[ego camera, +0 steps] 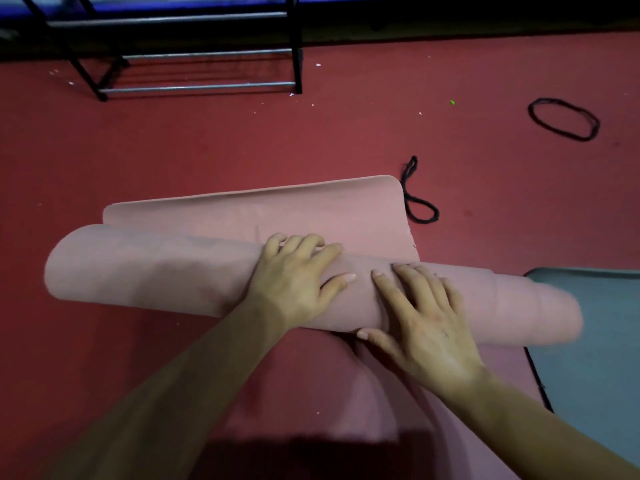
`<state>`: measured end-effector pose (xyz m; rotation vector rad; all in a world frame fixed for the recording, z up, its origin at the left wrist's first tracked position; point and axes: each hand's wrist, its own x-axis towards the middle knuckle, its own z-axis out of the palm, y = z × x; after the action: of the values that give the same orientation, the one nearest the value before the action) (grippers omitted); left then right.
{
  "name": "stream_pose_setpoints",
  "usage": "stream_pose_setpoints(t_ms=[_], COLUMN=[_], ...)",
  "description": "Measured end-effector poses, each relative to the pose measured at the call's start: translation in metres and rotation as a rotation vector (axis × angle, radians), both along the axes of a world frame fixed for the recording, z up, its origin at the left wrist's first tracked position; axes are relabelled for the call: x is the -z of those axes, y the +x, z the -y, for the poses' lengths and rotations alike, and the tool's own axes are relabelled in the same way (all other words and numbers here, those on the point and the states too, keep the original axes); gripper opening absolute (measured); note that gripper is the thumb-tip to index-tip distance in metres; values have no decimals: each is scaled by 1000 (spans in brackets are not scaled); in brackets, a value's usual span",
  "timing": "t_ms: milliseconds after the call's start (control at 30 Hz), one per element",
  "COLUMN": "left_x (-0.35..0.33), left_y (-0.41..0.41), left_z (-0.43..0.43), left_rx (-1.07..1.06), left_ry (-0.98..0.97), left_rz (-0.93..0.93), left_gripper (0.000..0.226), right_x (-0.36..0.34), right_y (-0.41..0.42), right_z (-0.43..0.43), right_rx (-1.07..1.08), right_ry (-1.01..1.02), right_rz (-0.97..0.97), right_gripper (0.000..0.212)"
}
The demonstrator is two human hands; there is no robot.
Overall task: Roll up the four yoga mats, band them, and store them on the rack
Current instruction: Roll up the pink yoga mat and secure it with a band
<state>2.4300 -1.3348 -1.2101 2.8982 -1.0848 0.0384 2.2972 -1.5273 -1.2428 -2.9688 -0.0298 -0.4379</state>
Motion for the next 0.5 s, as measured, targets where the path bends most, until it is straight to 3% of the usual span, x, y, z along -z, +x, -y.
stream_pose_setpoints(t_ms=[133,300,500], left_x=[7,19,5], left_y=[-9,-12,18], left_z=[-6,-16,4], left_rx=[-13,52,-40], left_ry=[-145,-162,2], left_rz=[75,126,-25], left_gripper=[58,59,65], right_x=[-4,-3,-7], right_y=[20,25,38], right_z=[9,13,6], right_rx=[-25,-40,12], right_ry=[10,0,37], right_rz=[-35,-24,-25], right_gripper=[82,81,64])
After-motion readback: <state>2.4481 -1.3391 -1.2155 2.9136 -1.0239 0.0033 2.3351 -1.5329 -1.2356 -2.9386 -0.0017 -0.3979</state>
